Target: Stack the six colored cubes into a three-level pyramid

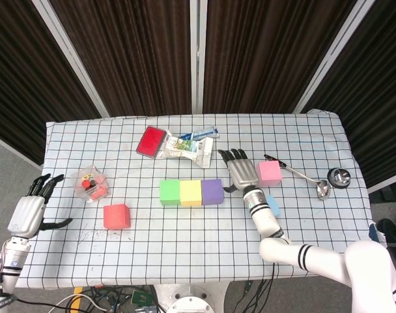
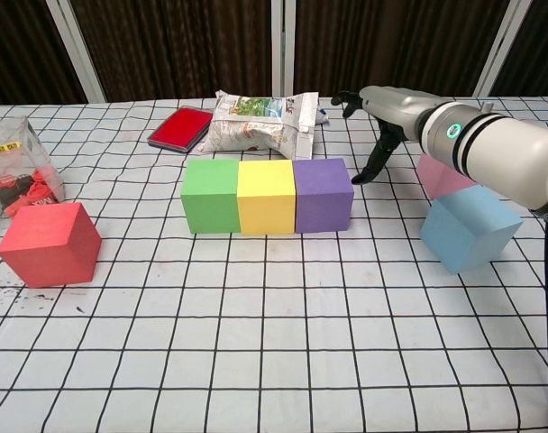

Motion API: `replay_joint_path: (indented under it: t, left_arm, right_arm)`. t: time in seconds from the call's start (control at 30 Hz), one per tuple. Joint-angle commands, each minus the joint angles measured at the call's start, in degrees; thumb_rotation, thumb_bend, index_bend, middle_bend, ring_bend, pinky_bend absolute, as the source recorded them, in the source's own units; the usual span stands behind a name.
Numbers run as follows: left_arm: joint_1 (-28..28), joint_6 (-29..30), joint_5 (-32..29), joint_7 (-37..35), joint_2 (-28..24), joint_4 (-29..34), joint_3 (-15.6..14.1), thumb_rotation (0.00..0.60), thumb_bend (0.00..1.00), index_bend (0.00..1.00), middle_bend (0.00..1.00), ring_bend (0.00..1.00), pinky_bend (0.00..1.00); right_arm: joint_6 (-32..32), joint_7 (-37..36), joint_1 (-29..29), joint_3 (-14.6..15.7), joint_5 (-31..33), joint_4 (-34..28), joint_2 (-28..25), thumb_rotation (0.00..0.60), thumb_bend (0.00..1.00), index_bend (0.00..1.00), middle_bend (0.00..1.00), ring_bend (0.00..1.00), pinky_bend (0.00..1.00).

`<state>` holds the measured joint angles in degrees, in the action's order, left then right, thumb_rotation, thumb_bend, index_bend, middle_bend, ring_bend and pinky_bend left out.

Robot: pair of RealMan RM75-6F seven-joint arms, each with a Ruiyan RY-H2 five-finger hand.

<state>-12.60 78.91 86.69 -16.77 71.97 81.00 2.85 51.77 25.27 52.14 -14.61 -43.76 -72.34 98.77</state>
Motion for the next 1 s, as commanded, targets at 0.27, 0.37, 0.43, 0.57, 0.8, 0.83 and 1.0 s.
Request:
replay_joint_path:
  t: [0.27,0.37,0.43,0.57,0.8,0.83,1.0]
  left_arm:
    - [-0.39,-0.24,1.1,-1.42,-0.55,1.14,-0.59,0.6,0.0,0.08,0.14,0.0,0.0]
    - [-0.53,-0.11,1.34,-1.47,-0.73,1.58,-0.56,0.6,0.0,0.08,0.14,0.0,0.0]
    - [-0.64,0.0,1.41,-1.35,-0.85,1.97,-0.47,0.6,0.0,0.08,0.14,0.0,0.0]
    - [-0.97,-0.26,1.3,-0.73,-1.19,2.84,-0.29,0.6,0.0,0.08,0.14,0.0,0.0]
    - [-1.02,-0.8,0.58,0.19,-1.36,3.22,-0.34,0.6,0.0,0.08,0.14,0.0,0.0]
    - [-1.05,-0.86,0.53,0.17,-1.35,3.18,-0.33,0.6,0.0,0.08,0.14,0.0,0.0]
    - [-1.13,-0.79,0.47,0.02,-1.31,3.01,-0.25,0.6,0.0,0.08,0.14,0.0,0.0]
  right_arm:
    - [0.12,-0.54,-0.51,-0.16,-0.78,-0.19,-0.14,0.6,0.06,0.0,0.1,0.0,0.0]
    - [0.7,-0.94,-0.98,-0.31,-1.37,-1.31,-0.9,0.6,0.06,0.0,0.1,0.0,0.0]
    - [1.3,-1.32,-1.42,-0.43,-1.94,-2.29,-1.57,0.6,0.06,0.0,0.1,0.0,0.0]
    - [1.12,-1.7,-1.68,-0.53,-1.95,-2.27,-1.74,0.6,0.06,0.0,0.1,0.0,0.0]
    - [-0.67,-2.72,-1.06,-0.58,-2.08,0.18,0.42,0.6,0.06,0.0,0.1,0.0,0.0]
    - [-0.62,-2.96,-1.04,-0.67,-2.31,0.3,0.63,0.6,0.06,0.0,0.1,0.0,0.0]
    - [-0.39,-3.59,-1.17,-0.75,-3.37,0.47,0.96,0.6,0.06,0.0,0.1,0.0,0.0]
